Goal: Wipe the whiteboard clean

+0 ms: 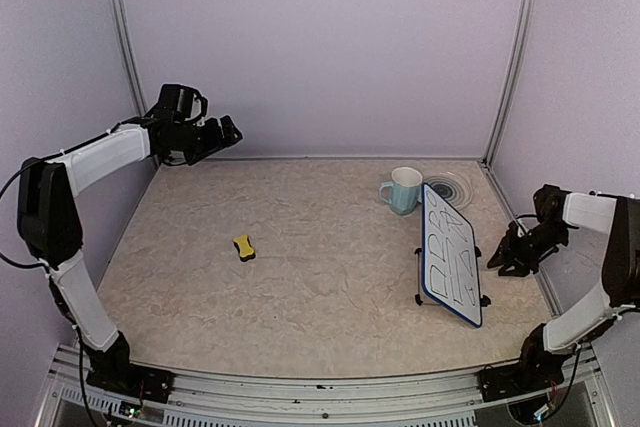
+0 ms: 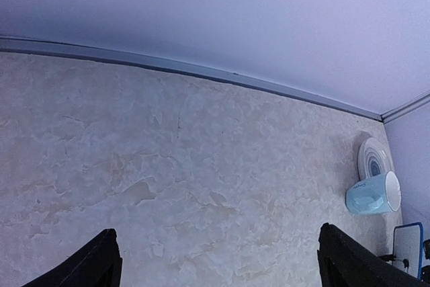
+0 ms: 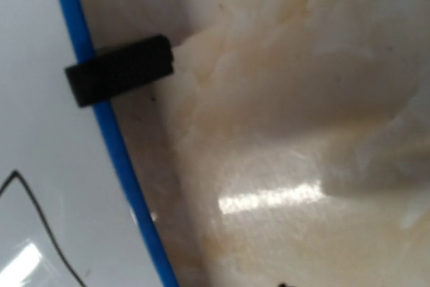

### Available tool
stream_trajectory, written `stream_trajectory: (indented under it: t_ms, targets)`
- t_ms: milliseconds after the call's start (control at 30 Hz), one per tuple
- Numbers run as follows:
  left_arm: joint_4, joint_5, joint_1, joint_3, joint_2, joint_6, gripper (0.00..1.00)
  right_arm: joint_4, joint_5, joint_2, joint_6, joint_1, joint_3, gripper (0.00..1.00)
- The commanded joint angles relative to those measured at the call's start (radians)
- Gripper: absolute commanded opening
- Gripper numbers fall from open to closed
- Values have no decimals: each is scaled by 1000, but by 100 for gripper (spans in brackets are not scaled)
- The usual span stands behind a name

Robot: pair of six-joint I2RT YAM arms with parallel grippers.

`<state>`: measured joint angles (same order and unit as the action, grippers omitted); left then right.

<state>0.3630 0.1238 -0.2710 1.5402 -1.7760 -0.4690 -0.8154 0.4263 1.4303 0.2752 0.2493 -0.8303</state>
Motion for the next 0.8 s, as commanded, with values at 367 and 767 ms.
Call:
stream_trajectory:
  t_ms: [367,767]
  targets:
    - [-76,14,-11,-5,-25,-54,99,59,100,-54,164,-65,211,13]
    - [-75,4,-17,-10,-28,-67,99,132,214,-142,382,-352,307,0]
